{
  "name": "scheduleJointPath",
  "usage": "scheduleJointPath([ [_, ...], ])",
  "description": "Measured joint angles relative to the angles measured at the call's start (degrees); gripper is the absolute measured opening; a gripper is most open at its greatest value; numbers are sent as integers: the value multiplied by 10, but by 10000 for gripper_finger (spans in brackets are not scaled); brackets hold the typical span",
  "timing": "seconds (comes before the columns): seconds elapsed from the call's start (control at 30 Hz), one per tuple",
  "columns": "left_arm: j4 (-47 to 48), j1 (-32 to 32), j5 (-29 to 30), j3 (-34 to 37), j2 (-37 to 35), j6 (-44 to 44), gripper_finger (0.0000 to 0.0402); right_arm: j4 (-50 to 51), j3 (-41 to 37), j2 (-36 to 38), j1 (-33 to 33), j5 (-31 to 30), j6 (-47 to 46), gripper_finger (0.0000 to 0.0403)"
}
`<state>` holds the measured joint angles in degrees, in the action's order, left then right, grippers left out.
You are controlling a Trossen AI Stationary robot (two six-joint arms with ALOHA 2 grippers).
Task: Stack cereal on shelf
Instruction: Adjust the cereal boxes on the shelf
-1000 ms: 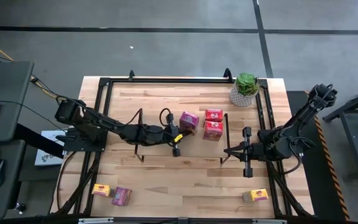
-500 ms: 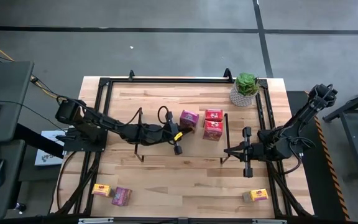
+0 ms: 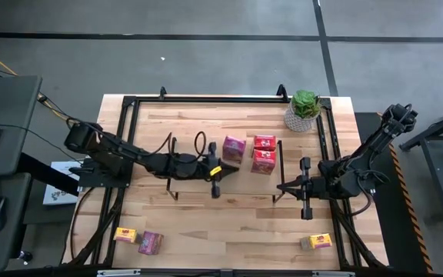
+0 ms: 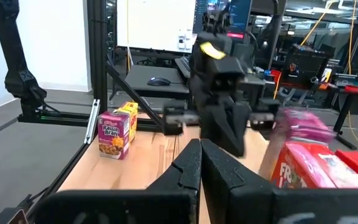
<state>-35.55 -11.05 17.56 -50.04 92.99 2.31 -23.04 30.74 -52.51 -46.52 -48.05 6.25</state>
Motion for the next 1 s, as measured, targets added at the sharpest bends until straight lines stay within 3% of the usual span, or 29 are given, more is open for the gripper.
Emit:
scheduleJointPath([
  [0.2, 55, -47, 18, 0, -70, 50, 0, 13, 0, 0, 0, 0, -15, 0],
  [0.27, 86, -65, 64, 0, -99, 77, 0, 12, 0, 0, 0, 0, -14, 0],
  [0.43, 118, -87, 252, 31, -153, 132, 0, 12, 0, 0, 0, 0, -14, 0],
  [0.57, 120, -63, 318, 67, -171, 126, 0, 12, 0, 0, 0, 0, -15, 0],
  [0.67, 121, -28, 300, 85, -171, 99, 0, 12, 0, 0, 0, 0, -14, 0],
  [0.87, 118, 45, 132, 96, -156, 24, 0, 12, 0, 0, 0, 0, -15, 0],
  [1.0, 120, 62, 95, 96, -150, -1, 0, 14, 0, 0, 0, 0, -15, 0],
])
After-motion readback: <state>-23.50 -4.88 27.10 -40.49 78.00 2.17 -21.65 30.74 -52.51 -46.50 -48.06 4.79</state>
